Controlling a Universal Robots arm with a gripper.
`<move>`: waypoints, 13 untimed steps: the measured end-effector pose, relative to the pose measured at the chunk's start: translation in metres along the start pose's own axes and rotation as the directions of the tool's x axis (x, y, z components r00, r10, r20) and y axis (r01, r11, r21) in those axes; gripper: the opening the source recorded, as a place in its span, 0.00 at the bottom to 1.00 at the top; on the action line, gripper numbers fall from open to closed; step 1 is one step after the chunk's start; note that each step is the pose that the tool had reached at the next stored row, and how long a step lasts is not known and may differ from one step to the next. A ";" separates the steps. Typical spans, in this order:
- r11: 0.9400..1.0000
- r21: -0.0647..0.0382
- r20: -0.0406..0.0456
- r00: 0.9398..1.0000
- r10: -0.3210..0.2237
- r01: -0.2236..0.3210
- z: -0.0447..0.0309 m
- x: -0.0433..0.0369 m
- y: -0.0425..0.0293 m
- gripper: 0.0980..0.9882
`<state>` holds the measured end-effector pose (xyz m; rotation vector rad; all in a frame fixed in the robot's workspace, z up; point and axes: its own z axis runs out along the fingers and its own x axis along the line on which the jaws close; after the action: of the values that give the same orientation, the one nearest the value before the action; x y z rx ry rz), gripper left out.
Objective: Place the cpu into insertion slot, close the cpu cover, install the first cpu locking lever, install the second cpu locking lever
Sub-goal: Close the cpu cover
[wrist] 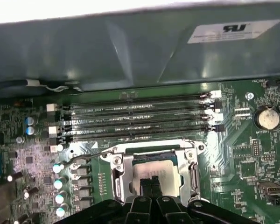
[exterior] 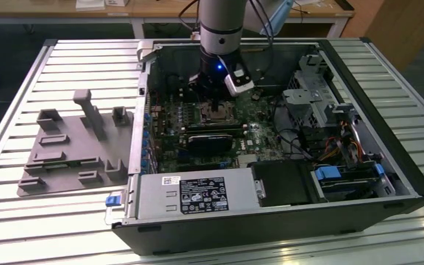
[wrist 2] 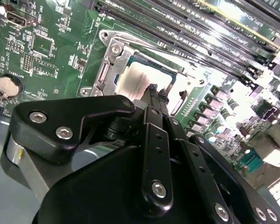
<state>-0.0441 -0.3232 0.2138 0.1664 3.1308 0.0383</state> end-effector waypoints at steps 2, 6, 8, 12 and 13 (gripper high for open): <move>1.000 0.000 0.000 1.000 -0.001 0.001 -0.0002 -0.0002 -0.0030 0.01; 1.000 -0.002 0.000 1.000 -0.002 0.002 -0.0002 -0.0002 -0.0073 0.01; 1.000 -0.010 -0.001 1.000 -0.007 0.007 -0.0002 0.0009 -0.0079 0.01; 0.999 -0.022 -0.003 1.000 -0.023 0.023 0.0001 0.0041 -0.0090 0.01; 0.999 -0.024 -0.003 1.000 -0.027 0.027 0.0003 0.0051 -0.0093 0.01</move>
<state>-0.0501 -0.3319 0.2133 0.1235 3.1339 0.0758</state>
